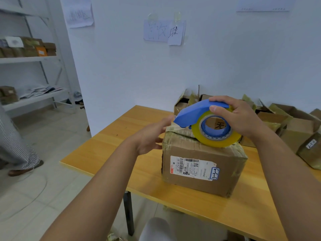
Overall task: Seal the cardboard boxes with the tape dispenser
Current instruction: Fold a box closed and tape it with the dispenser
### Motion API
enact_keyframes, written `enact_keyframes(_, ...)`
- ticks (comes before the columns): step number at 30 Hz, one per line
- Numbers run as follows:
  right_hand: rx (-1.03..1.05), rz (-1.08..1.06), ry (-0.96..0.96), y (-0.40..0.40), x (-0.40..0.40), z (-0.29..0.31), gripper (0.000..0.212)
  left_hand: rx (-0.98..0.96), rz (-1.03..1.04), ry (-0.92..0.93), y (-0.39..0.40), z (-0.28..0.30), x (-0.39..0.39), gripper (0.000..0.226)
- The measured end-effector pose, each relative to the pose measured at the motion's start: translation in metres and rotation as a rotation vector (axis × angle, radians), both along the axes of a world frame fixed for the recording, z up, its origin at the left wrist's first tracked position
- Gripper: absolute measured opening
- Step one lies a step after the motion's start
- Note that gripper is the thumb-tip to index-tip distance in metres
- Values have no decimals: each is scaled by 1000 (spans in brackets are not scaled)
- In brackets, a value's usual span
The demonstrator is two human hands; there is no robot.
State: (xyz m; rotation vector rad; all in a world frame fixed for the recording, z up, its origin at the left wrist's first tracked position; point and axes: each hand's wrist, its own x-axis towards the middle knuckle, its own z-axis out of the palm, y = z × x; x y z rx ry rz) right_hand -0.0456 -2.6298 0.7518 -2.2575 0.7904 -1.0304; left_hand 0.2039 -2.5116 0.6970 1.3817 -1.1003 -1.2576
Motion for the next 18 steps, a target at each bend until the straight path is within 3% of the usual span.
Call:
enact_keyframes(4, -24, -19, 4, 0, 0, -2, 18, -32, -16, -242, -1, -15, -13, 95)
enact_keyframes(10, -48, -63, 32, 8, 8, 4, 17, -166, 20, -492, -7, -22, -7, 79)
enact_keyframes(12, -45, -77, 58, 8, 10, 5, 25, -207, -2, -733, -8, -24, -6, 79)
enact_keyframes(16, -35, -65, 146, 3, 6, 8, 36, -267, -2, -1260, -8, -32, -17, 122)
enact_keyframes(18, -22, -53, 162, 2, 3, 9, 33, -281, 23, -1410, -10, -35, -22, 131)
